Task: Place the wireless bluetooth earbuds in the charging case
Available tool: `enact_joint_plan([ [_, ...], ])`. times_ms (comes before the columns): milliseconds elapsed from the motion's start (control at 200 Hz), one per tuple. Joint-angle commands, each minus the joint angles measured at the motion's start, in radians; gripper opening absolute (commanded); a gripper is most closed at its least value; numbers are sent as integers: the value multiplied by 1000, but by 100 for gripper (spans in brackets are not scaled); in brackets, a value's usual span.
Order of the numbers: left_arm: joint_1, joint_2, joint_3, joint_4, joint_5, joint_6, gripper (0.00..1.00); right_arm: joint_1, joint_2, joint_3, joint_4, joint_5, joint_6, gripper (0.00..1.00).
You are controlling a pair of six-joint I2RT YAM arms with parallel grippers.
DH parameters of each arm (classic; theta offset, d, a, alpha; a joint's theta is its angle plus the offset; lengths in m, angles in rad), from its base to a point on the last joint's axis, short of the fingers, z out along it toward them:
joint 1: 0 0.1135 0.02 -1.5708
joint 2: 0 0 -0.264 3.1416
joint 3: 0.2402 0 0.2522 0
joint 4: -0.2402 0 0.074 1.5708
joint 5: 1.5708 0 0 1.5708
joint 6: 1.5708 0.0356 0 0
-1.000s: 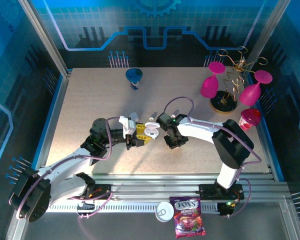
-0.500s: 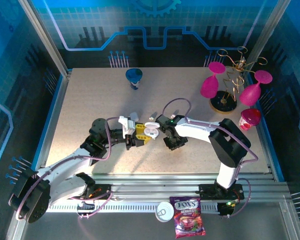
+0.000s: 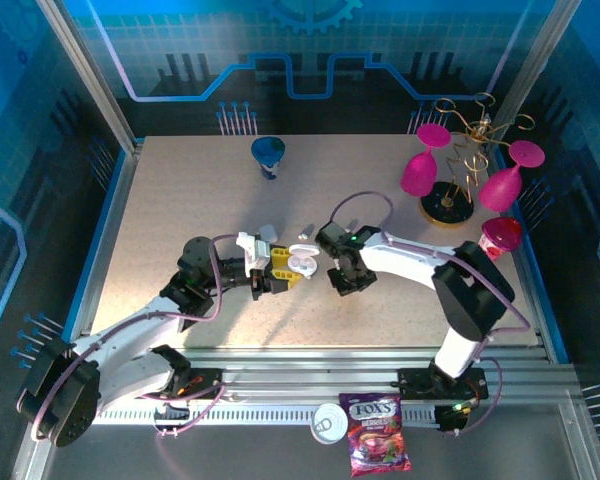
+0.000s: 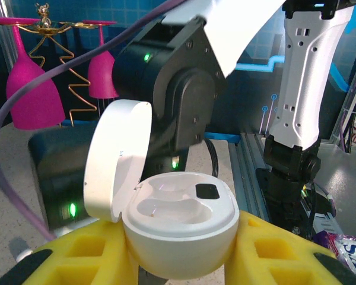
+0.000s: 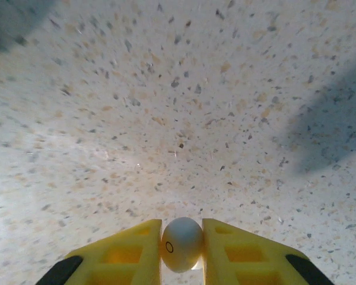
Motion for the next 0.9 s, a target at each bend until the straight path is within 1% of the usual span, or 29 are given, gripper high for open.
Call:
enact_joint_plan([
  [0,4,-20,-8,14,16,27,28,-80,-72,-56,98,-214,29,21],
  [130,5,-21,-12,17,15,23,28,-181,-110,-120,195,-408,56,20],
  [165,4,-22,-14,16,17,22,28,-199,-116,-129,209,-440,57,19],
  [405,4,-21,-10,15,19,21,28,-305,-125,-175,292,-653,95,19],
  [510,4,-19,-11,18,19,21,28,-329,-121,-176,323,-696,107,19],
  [790,4,-19,-14,20,22,18,28,-352,-89,-173,313,-736,109,19],
  [896,4,-12,-20,29,12,22,28,-353,-111,-171,326,-747,103,20],
])
